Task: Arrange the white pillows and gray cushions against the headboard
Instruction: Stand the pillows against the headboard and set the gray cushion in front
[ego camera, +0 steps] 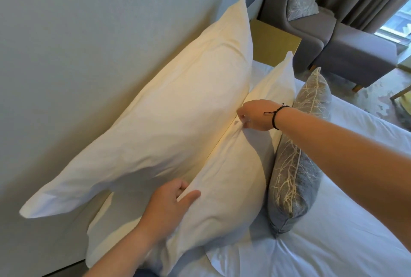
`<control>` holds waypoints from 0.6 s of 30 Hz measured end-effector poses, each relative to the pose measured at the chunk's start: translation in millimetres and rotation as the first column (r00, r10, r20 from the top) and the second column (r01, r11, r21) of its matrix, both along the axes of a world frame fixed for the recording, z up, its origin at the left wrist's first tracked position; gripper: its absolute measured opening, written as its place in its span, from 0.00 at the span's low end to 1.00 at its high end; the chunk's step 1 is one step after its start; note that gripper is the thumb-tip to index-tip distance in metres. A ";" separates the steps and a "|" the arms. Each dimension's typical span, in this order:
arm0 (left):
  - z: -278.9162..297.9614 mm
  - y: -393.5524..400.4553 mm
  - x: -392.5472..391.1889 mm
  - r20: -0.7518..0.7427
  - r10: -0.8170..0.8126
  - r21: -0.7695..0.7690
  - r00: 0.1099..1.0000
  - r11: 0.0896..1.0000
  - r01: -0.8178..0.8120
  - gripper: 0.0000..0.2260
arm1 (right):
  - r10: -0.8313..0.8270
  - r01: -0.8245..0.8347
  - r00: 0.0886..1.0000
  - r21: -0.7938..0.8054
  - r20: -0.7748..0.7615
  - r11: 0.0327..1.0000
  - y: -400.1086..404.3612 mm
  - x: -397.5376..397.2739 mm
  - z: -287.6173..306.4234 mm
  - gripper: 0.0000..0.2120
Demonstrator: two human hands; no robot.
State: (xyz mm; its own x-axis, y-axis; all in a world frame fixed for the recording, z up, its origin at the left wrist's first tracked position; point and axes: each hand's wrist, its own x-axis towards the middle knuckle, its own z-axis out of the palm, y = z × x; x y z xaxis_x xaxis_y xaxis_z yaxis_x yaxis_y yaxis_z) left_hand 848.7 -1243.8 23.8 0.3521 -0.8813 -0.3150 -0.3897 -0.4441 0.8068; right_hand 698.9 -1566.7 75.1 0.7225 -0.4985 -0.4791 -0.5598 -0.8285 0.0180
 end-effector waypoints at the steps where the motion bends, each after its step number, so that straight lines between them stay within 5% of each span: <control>1: 1.2 2.4 4.1 -0.065 -0.060 0.049 0.996 0.997 0.063 0.15 | -0.018 0.018 0.999 0.007 0.035 1.000 1.4 1.6 -0.9 0.05; 6: 3.0 25.7 28.8 -0.088 -0.187 0.200 0.978 0.959 0.201 0.15 | -0.085 0.089 0.974 -0.010 0.209 0.996 5.6 10.8 -2.7 0.12; 12: 5.6 42.9 35.8 0.198 -0.157 0.233 0.968 0.966 0.110 0.20 | -0.152 0.182 0.934 -0.064 0.323 0.981 34.6 21.0 -25.3 0.15; 16: 11.8 28.5 25.8 0.433 -0.383 0.410 0.816 0.890 0.200 0.15 | -0.244 0.259 0.911 0.000 0.331 0.966 35.9 20.6 -33.8 0.04; 18: 20.9 3.2 14.8 0.537 -0.425 0.388 0.729 0.891 0.234 0.11 | -0.330 0.311 0.874 0.111 0.356 0.944 28.5 9.5 -27.7 0.10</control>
